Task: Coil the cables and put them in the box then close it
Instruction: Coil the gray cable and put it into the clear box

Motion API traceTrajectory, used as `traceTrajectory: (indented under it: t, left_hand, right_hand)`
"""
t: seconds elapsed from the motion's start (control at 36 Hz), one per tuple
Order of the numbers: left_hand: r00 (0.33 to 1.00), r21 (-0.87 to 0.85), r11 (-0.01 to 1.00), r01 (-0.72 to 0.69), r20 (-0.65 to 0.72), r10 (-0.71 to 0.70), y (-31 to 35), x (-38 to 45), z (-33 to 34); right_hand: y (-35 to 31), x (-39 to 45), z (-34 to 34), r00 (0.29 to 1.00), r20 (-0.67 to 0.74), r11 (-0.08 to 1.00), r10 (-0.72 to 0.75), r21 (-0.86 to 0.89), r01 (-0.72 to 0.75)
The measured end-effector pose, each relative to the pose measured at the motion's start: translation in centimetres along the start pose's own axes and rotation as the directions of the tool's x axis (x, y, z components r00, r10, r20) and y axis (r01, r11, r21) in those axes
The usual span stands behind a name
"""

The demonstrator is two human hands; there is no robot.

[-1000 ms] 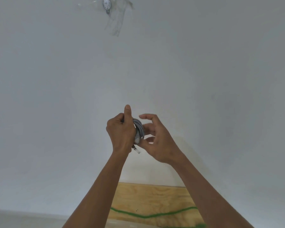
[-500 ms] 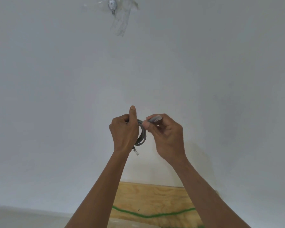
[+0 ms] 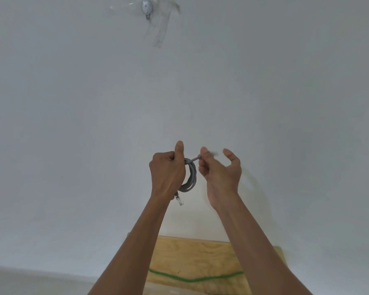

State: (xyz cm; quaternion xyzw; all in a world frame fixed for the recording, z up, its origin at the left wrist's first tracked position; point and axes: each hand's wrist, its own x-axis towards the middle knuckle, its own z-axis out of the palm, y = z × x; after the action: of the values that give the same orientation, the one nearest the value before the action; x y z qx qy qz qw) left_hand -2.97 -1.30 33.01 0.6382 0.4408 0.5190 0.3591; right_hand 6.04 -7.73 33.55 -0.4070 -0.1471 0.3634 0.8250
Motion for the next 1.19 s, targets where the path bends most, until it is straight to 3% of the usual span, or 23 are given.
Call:
traceTrajectory:
  t: [0.08, 0.17, 0.25, 0.33, 0.42, 0.5, 0.69, 0.94, 1.08, 1.19]
  left_hand:
    - [1.0, 0.006, 1.0, 0.031, -0.003, -0.031, -0.3, -0.4, 0.3]
    - [0.998, -0.003, 0.998, 0.061, -0.028, -0.061, -0.3, -0.5, 0.4]
    - [0.997, -0.006, 0.998, 0.065, -0.048, -0.065, 0.0, -0.2, 0.5]
    - [0.995, -0.008, 0.997, 0.073, -0.073, -0.073, 0.0, 0.3, 0.3]
    - [0.994, -0.023, 0.995, 0.098, -0.05, -0.099, -0.4, 0.3, 0.2]
    - [0.992, -0.007, 0.992, 0.125, -0.034, -0.125, -0.7, 0.0, 0.2]
    - [0.992, 0.155, 0.98, 0.122, -0.062, -0.114, -0.6, -0.2, -0.3]
    - [0.989, -0.113, 0.99, 0.085, 0.132, -0.069, -0.7, -0.5, -1.2]
    - [0.969, -0.162, 0.979, 0.127, 0.23, -0.088, -0.4, -0.8, -1.4]
    - [0.967, -0.179, 0.968, 0.174, 0.217, -0.133, -0.4, -1.0, -1.5]
  right_hand:
    - [1.1, 0.5, -0.8, 0.993, 0.051, 0.939, -0.107, -0.324, 0.118]
    - [2.0, 0.5, -1.8, 0.949, 0.199, 0.689, -0.244, -0.653, 0.314]
    - [2.7, 0.0, -2.5, 0.92, 0.305, 0.545, -0.246, -0.742, 0.392]
    - [2.8, -0.5, -2.6, 0.916, 0.385, 0.615, -0.117, -0.696, 0.371]
    - [2.7, -0.5, -2.5, 0.876, 0.481, 0.587, -0.043, -0.697, 0.411]
    - [2.6, -0.6, -2.2, 0.879, 0.475, 0.578, -0.039, -0.707, 0.408]
    - [2.7, -0.8, -2.2, 0.877, 0.477, 0.687, -0.058, -0.618, 0.382]
    - [2.8, -0.3, -2.7, 0.836, 0.534, 0.914, 0.125, -0.389, 0.111]
    - [2.7, 0.2, -2.9, 0.802, 0.549, 0.931, 0.238, -0.364, -0.027]
    - [2.1, 0.6, -3.0, 0.794, 0.561, 0.88, 0.236, -0.47, 0.071]
